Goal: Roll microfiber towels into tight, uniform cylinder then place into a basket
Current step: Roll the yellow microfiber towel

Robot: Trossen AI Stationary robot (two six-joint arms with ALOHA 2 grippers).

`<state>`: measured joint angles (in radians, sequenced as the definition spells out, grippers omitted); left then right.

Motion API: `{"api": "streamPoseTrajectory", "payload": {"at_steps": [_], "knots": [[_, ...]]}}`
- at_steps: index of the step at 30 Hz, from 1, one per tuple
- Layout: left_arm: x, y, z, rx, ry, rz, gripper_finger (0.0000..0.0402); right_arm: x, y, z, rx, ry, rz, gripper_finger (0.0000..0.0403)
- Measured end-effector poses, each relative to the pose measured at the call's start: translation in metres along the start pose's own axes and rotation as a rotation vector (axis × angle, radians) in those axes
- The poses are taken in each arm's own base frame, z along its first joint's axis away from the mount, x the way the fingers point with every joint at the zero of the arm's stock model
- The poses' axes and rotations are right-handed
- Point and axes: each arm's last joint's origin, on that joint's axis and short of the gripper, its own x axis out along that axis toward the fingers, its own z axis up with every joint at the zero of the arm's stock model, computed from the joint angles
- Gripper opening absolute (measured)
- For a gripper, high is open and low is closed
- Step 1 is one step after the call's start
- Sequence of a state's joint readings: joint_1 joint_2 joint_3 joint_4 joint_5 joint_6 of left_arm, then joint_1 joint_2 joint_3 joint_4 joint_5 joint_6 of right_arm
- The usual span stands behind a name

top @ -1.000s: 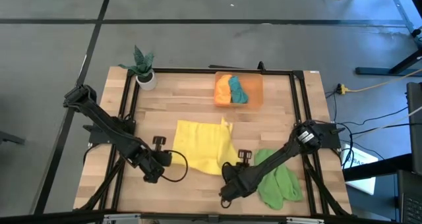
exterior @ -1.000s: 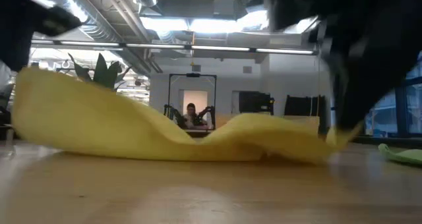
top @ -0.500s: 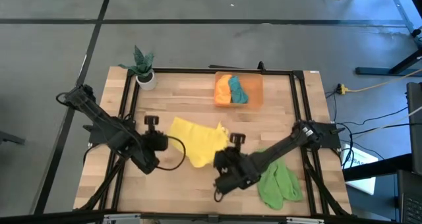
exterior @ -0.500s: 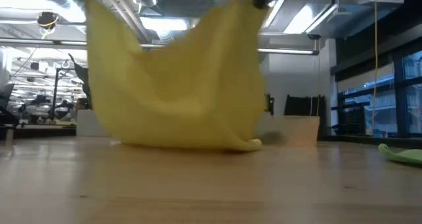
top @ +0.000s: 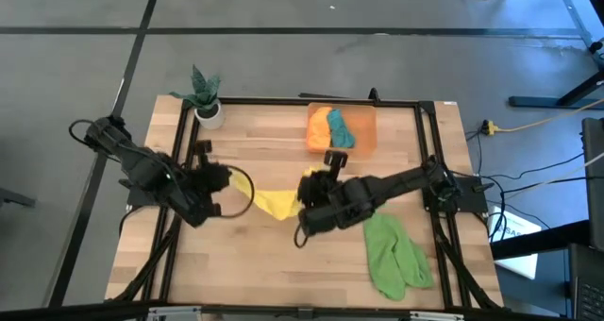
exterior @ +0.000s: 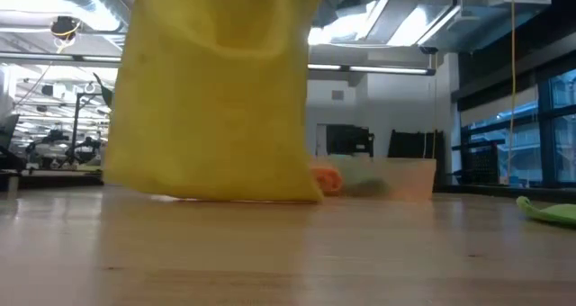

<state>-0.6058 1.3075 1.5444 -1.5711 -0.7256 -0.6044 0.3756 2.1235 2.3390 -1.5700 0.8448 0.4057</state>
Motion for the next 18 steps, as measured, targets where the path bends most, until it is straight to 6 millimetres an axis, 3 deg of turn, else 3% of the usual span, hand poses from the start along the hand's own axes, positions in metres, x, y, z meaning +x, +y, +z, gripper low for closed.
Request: {"api": "streamPoseTrajectory", "payload": {"at_steps": [10,18], "knots": [[-0.015,0.062,-0.015,-0.189,-0.106,0.105,0.0000,0.024,-0.032,0.006,0.036,0.049,-0.043,0.0000],[-0.019,0.089,-0.024,-0.287,-0.108,0.156,0.0000,0.046,-0.053,0.010,0.065,0.095,-0.080,0.0000]]}}
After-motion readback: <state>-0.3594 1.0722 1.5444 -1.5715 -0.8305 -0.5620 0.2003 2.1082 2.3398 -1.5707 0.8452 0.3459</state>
